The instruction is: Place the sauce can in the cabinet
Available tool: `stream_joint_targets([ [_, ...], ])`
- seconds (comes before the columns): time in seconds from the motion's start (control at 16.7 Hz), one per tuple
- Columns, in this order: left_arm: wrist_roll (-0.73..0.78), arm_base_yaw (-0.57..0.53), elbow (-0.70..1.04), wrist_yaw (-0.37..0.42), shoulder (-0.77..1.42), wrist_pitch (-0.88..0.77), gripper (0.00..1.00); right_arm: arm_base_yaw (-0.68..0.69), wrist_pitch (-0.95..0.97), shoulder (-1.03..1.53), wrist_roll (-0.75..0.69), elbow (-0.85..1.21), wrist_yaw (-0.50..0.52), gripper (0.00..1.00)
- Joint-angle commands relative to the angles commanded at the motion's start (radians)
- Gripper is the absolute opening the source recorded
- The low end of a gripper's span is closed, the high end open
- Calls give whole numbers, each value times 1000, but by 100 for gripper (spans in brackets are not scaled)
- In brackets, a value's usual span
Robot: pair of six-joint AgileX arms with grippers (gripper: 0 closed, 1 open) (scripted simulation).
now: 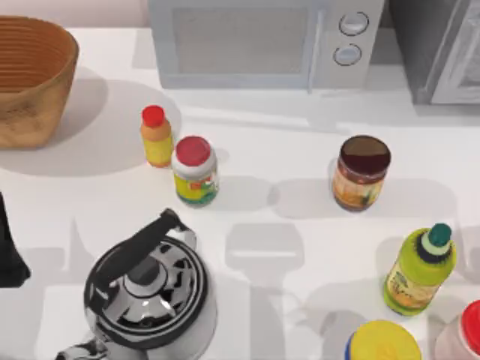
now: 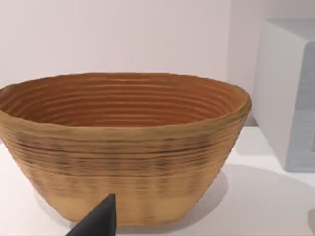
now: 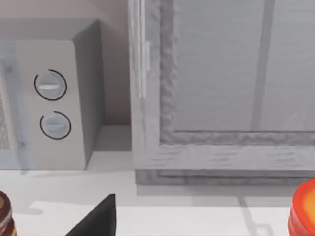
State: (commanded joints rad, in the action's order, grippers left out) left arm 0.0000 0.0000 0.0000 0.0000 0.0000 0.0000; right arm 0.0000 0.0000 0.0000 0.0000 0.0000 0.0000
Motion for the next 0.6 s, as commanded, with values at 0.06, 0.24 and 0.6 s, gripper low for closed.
stream_joint_targets([
  [0.06,0,0,0,0,0,0,100,0,0,0,0,0,0,100],
  [0.24,0,0,0,0,0,0,100,1,-8,19,-21,21,-10,100],
  [0.6,0,0,0,0,0,0,100,6,-139,269,-252,230,-138,100],
])
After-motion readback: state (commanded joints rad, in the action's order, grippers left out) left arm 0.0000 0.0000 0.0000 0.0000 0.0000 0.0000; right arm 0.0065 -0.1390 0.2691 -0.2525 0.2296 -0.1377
